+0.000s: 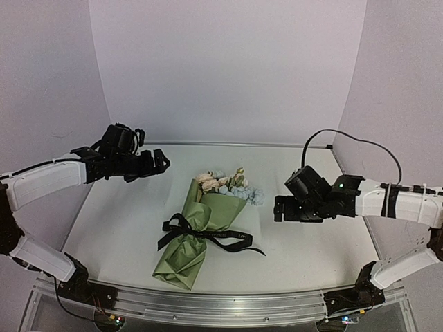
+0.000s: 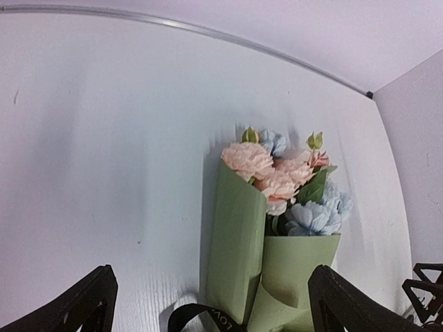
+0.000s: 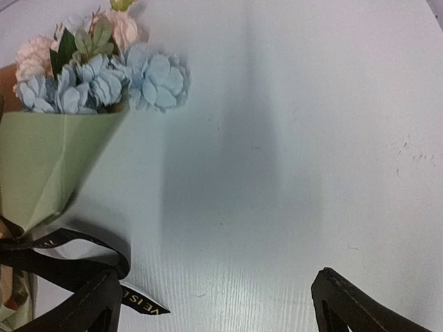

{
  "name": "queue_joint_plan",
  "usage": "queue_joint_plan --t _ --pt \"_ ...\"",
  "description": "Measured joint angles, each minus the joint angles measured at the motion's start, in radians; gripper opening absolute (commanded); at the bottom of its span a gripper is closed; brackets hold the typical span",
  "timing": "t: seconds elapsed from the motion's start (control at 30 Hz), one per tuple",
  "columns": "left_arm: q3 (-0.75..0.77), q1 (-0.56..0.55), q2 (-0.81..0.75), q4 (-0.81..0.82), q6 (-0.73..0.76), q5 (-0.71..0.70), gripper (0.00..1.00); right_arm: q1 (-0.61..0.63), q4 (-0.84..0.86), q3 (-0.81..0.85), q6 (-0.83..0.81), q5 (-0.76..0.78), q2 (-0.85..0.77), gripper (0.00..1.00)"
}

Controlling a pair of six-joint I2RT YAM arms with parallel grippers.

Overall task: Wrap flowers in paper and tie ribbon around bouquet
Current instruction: Reset both arms

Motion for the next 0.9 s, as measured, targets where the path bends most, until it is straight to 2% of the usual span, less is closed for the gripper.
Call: queue_joint_plan --t 0.23,0.9 --pt "0.083 0.000 -0.014 0.005 -0.012 -0.068 1.00 -0.004 -0.035 0.088 -0.037 0.073 -0.075 0.98" --pt "0.086 0.000 -0.015 0.011 -0.012 -0.099 1.00 -0.004 -0.103 0.133 -0.098 0.130 -0.097 0.98"
